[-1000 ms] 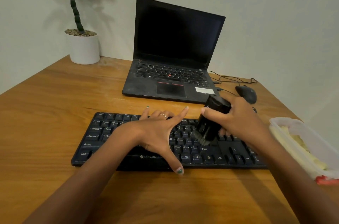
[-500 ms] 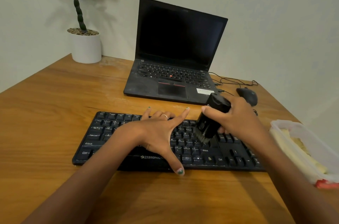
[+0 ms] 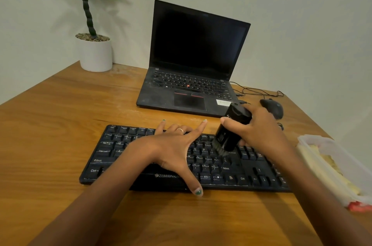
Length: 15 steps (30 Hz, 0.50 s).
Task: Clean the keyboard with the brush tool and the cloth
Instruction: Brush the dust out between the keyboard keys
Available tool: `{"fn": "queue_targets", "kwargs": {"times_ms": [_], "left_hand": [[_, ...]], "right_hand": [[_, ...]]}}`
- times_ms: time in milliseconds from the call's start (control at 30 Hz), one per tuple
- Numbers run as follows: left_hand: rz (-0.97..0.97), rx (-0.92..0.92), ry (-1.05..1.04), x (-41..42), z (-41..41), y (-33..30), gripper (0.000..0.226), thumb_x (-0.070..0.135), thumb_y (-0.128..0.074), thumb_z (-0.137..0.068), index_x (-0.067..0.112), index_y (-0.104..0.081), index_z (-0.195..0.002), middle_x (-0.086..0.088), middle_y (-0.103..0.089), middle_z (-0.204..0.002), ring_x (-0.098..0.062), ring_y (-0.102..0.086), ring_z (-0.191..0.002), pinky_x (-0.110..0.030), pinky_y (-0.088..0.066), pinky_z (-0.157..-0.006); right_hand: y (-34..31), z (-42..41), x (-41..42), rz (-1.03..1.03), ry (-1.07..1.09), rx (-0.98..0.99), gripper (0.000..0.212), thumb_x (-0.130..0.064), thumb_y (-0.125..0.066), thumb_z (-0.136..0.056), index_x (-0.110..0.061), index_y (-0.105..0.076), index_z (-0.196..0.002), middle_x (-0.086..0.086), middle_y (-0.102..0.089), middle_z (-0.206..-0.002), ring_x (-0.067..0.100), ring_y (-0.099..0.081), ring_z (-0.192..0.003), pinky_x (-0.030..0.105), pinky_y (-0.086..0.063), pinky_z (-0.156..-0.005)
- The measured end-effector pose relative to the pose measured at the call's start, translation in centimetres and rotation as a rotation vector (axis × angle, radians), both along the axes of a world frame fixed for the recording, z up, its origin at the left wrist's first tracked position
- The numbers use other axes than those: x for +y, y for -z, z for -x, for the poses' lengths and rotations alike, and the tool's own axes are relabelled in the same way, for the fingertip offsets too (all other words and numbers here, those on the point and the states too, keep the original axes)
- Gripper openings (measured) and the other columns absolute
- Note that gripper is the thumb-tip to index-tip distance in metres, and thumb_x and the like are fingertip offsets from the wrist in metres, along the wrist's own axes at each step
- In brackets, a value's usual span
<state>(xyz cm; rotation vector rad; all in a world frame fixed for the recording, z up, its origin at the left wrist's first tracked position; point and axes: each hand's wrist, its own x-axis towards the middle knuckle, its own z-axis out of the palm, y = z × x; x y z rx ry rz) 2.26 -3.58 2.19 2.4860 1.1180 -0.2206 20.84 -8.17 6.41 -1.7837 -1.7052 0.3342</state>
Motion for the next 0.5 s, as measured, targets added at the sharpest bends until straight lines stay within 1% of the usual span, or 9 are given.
{"fn": "queue_targets", "kwargs": {"times_ms": [67,100,200,233,300,333,433,467,500], "left_hand": [[-0.018,0.020,-0.019,0.1,0.0,0.2,0.142,0.074,-0.074,-0.057,0.041,0.038,-0.138,0.001,0.007,-0.163,-0.020,0.015,-0.147,-0.056,0.021,-0.112],[-0.025,0.030,-0.029,0.1,0.1,0.3,0.143,0.075,-0.074,-0.056,0.041,0.038,-0.139,0.000,0.006,-0.163,-0.020,0.015,-0.147,-0.056,0.022,-0.112],[-0.036,0.042,-0.036,0.2,0.1,0.5,0.143,0.078,-0.072,-0.055,0.039,0.037,-0.139,-0.002,0.004,-0.163,-0.022,0.013,-0.148,-0.056,0.021,-0.112],[-0.036,0.041,-0.035,0.2,0.1,0.4,0.144,0.078,-0.072,-0.055,0.039,0.037,-0.139,-0.002,0.004,-0.163,-0.022,0.013,-0.148,-0.056,0.021,-0.112],[-0.036,0.041,-0.034,0.3,0.1,0.4,0.144,0.078,-0.072,-0.055,0.039,0.038,-0.139,-0.002,0.004,-0.163,-0.022,0.013,-0.148,-0.056,0.021,-0.112],[-0.039,0.040,-0.033,0.2,0.1,0.4,0.144,0.078,-0.072,-0.055,0.039,0.038,-0.139,-0.002,0.003,-0.163,-0.022,0.013,-0.148,-0.056,0.021,-0.112],[-0.042,0.036,-0.027,0.2,0.2,0.4,0.143,0.078,-0.071,-0.055,0.038,0.038,-0.139,-0.001,0.002,-0.163,-0.021,0.012,-0.148,-0.056,0.021,-0.112],[-0.042,0.036,-0.026,0.2,0.2,0.3,0.143,0.078,-0.071,-0.055,0.038,0.038,-0.139,-0.001,0.002,-0.163,-0.021,0.011,-0.148,-0.056,0.021,-0.112],[-0.042,0.037,-0.027,0.2,0.2,0.3,0.143,0.079,-0.071,-0.055,0.038,0.038,-0.139,-0.001,0.002,-0.163,-0.021,0.011,-0.148,-0.056,0.020,-0.113]], "right_hand": [[0.1,-0.1,0.3,-0.072,0.078,-0.125,0.024,-0.035,-0.065,-0.083,-0.019,-0.049,-0.091,-0.008,-0.053,-0.078,0.010,-0.055,-0.071,0.017,-0.048,-0.057],[0.2,-0.1,0.4,-0.088,0.067,-0.113,0.023,-0.035,-0.066,-0.083,-0.020,-0.050,-0.090,-0.008,-0.054,-0.078,0.010,-0.056,-0.072,0.019,-0.049,-0.057],[0.2,0.5,0.5,-0.005,-0.031,0.066,0.019,-0.031,-0.067,-0.082,-0.022,-0.051,-0.079,-0.005,-0.060,-0.077,0.008,-0.061,-0.067,0.018,-0.053,-0.051],[0.2,0.4,0.7,-0.013,-0.016,0.060,0.019,-0.032,-0.067,-0.082,-0.021,-0.052,-0.081,-0.004,-0.060,-0.078,0.010,-0.062,-0.069,0.022,-0.055,-0.055],[0.3,0.2,1.3,-0.089,0.060,-0.037,0.023,-0.033,-0.067,-0.082,-0.016,-0.055,-0.090,-0.004,-0.060,-0.080,0.015,-0.061,-0.076,0.032,-0.056,-0.067],[0.5,0.3,1.5,-0.113,0.064,-0.048,0.024,-0.033,-0.067,-0.082,-0.014,-0.056,-0.090,-0.003,-0.060,-0.079,0.015,-0.061,-0.074,0.032,-0.056,-0.065],[0.7,1.0,1.8,-0.043,-0.039,0.080,0.020,-0.033,-0.067,-0.082,-0.016,-0.057,-0.083,-0.002,-0.062,-0.069,0.006,-0.059,-0.050,0.019,-0.049,-0.044],[0.8,1.1,1.9,-0.035,-0.039,0.080,0.020,-0.033,-0.067,-0.082,-0.016,-0.057,-0.083,-0.002,-0.062,-0.068,0.004,-0.059,-0.049,0.018,-0.049,-0.044],[0.8,1.0,2.2,-0.056,-0.017,0.041,0.021,-0.033,-0.067,-0.082,-0.015,-0.058,-0.084,-0.003,-0.062,-0.070,0.003,-0.060,-0.054,0.021,-0.052,-0.049]]}}
